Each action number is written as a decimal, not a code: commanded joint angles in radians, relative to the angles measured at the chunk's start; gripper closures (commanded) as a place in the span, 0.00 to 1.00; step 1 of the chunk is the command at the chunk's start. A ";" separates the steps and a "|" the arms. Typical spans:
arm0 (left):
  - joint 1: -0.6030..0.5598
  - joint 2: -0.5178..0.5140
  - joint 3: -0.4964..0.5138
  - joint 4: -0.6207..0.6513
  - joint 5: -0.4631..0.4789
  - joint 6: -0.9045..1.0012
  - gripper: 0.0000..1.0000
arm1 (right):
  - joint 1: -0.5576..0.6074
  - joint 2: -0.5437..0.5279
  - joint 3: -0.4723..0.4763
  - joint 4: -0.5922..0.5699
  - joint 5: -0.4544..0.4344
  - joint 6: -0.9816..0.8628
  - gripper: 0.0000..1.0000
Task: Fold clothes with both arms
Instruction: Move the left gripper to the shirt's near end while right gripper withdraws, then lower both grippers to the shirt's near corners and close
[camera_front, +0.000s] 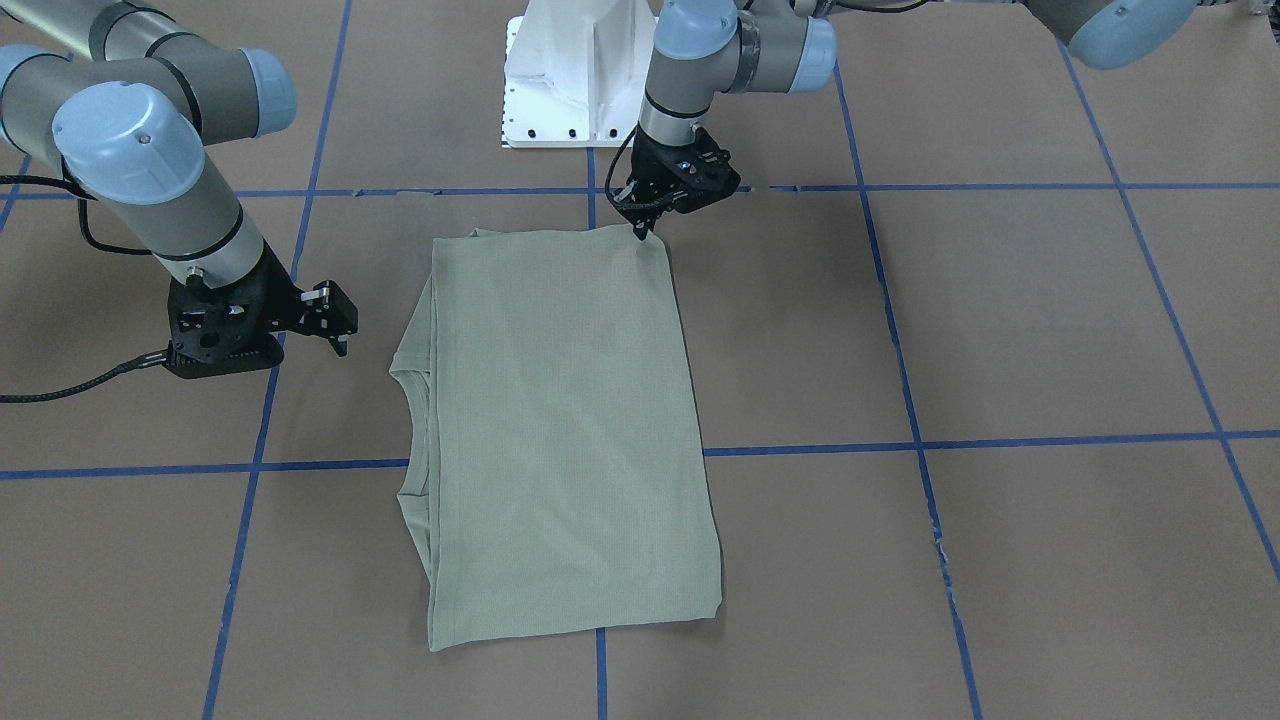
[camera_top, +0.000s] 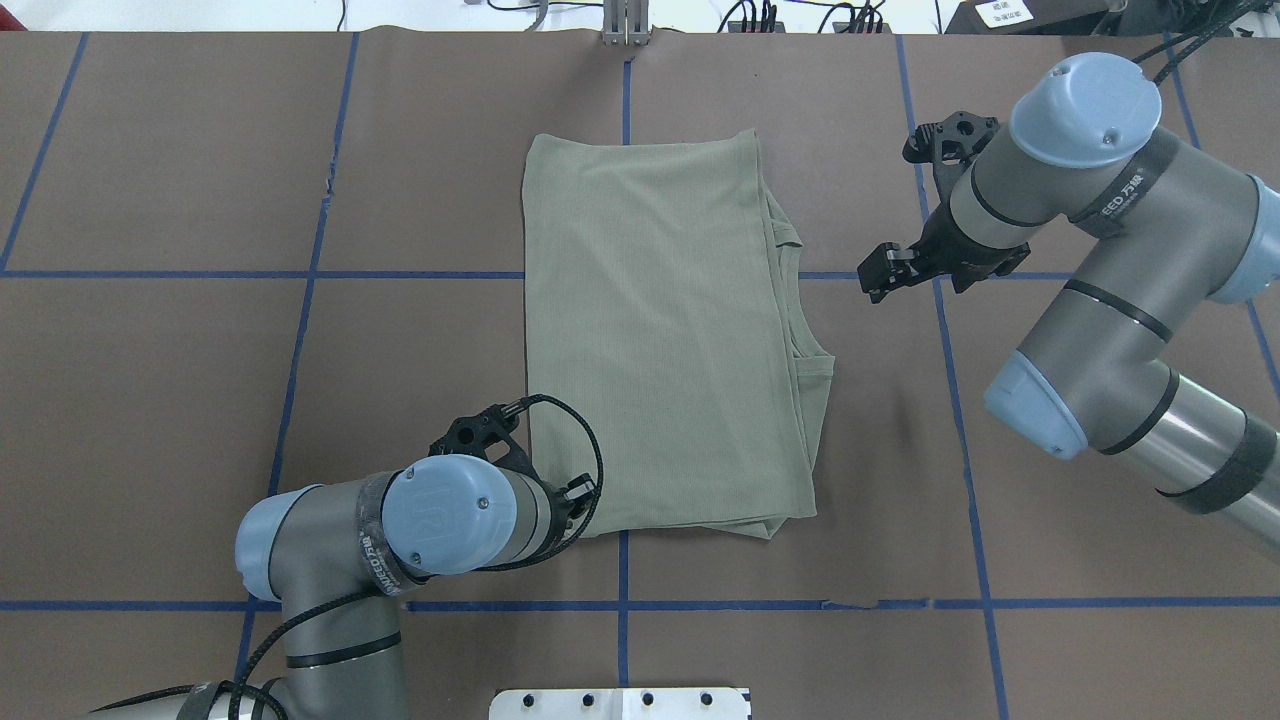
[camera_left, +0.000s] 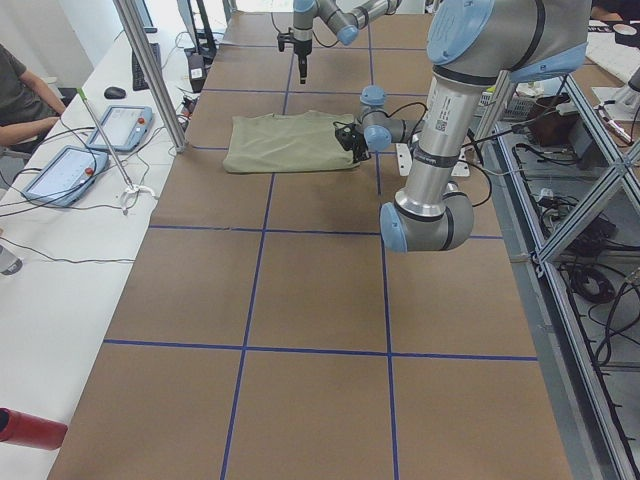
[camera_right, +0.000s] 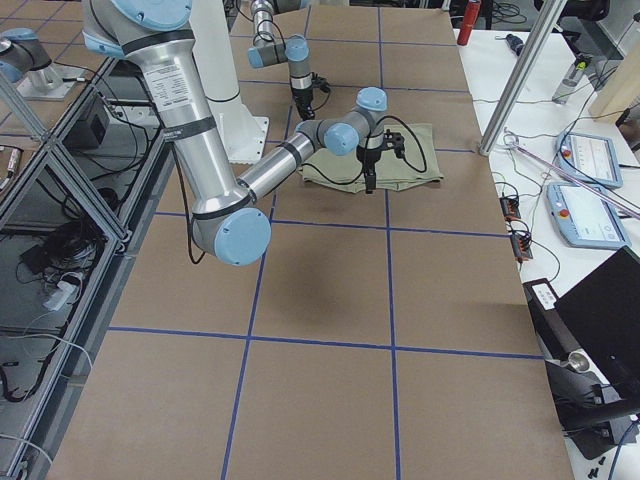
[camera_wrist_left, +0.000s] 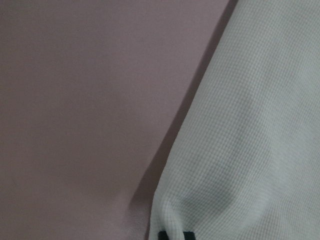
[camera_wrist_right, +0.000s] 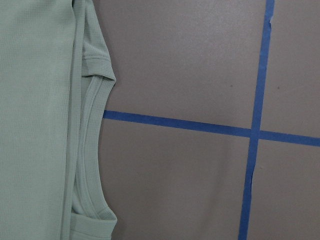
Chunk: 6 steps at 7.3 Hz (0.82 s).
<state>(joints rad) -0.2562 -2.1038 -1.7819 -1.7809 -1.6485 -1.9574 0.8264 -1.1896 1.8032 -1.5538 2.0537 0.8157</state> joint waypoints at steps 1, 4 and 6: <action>0.000 -0.002 -0.017 0.000 -0.008 0.003 1.00 | -0.045 -0.022 0.045 0.018 0.002 0.117 0.00; 0.000 -0.002 -0.025 0.000 -0.010 0.005 1.00 | -0.221 -0.074 0.178 0.075 -0.105 0.501 0.00; 0.002 -0.004 -0.025 -0.002 -0.010 0.005 1.00 | -0.326 -0.142 0.249 0.077 -0.194 0.745 0.00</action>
<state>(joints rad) -0.2557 -2.1064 -1.8063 -1.7813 -1.6576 -1.9530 0.5715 -1.2899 2.0094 -1.4802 1.9134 1.4164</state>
